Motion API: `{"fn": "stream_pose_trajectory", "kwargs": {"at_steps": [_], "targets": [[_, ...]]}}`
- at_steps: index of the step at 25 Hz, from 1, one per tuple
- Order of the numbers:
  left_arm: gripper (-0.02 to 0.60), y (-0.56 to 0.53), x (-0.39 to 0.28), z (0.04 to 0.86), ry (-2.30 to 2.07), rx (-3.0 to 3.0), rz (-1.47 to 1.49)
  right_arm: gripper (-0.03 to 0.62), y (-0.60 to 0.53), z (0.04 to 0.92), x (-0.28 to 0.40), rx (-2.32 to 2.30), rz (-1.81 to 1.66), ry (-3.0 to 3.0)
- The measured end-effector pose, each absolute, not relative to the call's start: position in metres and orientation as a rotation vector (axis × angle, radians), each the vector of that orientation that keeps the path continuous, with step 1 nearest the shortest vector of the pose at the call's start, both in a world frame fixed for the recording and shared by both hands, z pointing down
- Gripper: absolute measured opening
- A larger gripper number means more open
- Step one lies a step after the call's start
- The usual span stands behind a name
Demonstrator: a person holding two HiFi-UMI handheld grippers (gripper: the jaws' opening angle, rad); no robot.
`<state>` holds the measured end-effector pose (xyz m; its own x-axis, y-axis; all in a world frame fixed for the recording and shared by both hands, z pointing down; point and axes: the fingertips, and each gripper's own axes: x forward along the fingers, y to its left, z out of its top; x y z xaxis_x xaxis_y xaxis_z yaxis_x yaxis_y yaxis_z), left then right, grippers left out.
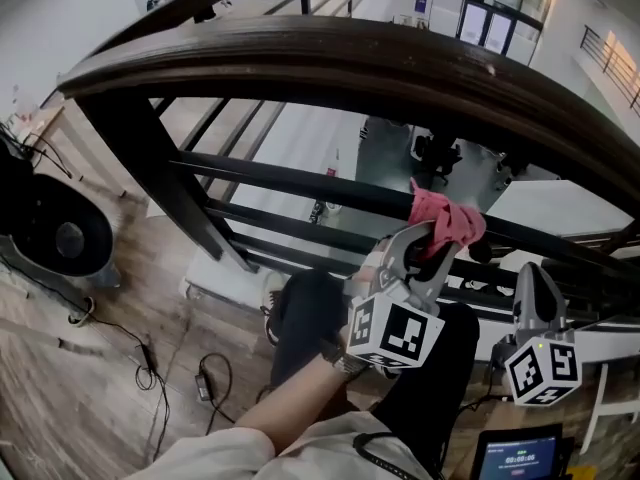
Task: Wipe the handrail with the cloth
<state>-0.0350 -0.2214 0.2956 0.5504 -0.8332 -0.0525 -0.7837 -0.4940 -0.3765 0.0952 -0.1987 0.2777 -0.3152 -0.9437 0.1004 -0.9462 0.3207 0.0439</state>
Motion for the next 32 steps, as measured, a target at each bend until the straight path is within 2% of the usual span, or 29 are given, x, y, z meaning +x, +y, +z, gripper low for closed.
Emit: {"fn": "stream_pose_trajectory", "kwargs": {"at_steps": [17,29,32], "targets": [[0.077,-0.219,-0.167,0.283,1.563,-2.275,-0.204,0.002,-0.214,0.280,0.031,1.668,0.084,-2.559],[0.078,-0.222,-0.293,0.280,1.771,-2.128,-0.124,0.002,-0.212,0.283,0.015,1.659,0.080,-2.550],[0.078,-0.225,-0.333,0.289,1.844,-2.083,-0.179,0.003,-0.215,0.286,0.011,1.637,0.086,-2.556]]}}
